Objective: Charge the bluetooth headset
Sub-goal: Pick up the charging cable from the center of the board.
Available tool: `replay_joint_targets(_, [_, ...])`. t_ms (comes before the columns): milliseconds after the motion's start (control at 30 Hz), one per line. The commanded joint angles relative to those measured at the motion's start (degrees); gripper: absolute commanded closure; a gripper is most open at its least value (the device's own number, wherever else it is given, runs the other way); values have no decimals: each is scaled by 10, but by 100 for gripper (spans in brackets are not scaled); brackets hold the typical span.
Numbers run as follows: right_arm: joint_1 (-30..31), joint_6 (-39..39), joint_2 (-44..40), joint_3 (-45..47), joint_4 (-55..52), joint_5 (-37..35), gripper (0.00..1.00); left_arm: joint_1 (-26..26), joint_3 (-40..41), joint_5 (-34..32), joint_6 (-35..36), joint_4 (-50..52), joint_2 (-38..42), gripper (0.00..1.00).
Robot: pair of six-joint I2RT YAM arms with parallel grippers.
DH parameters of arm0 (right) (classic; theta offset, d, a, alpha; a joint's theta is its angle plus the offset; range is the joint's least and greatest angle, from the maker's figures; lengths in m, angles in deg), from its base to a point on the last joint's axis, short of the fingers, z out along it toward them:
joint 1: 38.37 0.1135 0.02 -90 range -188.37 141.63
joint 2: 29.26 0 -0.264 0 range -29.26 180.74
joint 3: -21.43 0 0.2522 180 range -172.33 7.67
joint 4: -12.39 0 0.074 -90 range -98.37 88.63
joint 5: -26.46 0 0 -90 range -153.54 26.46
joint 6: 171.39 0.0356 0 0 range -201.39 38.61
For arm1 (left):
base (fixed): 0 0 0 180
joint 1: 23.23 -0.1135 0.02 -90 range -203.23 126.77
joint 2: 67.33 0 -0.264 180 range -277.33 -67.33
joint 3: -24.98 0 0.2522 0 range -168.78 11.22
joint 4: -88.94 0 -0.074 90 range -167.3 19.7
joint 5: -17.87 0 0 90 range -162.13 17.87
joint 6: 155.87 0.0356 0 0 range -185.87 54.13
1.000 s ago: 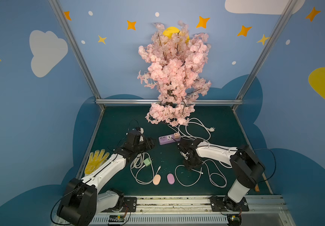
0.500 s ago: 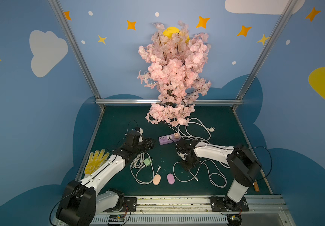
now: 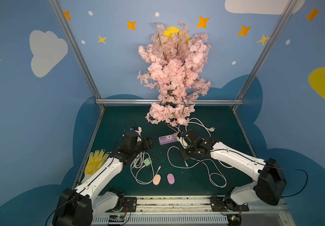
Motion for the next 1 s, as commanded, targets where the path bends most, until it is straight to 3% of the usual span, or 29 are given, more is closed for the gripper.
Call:
replay_joint_targets(0, [-13, 81, -40, 6, 54, 6, 100, 0, 4, 33, -8, -4, 17, 33])
replay_joint_targets(133, [-27, 129, -87, 47, 129, 21, 100, 15, 0, 53, -8, -10, 56, 29])
replay_joint_targets(333, [-61, 228, -124, 61, 143, 66, 100, 74, -14, 77, 12, -9, 119, 20])
replay_joint_targets(533, [-79, 320, -119, 69, 190, 152, 100, 153, -16, 91, 9, -13, 114, 20])
replay_joint_targets(700, [-86, 364, -110, 64, 192, 194, 100, 207, -26, 93, 8, -52, 66, 25])
replay_joint_targets(967, [-100, 412, -119, 84, 231, 217, 100, 230, -41, 122, 0, -96, 6, 42])
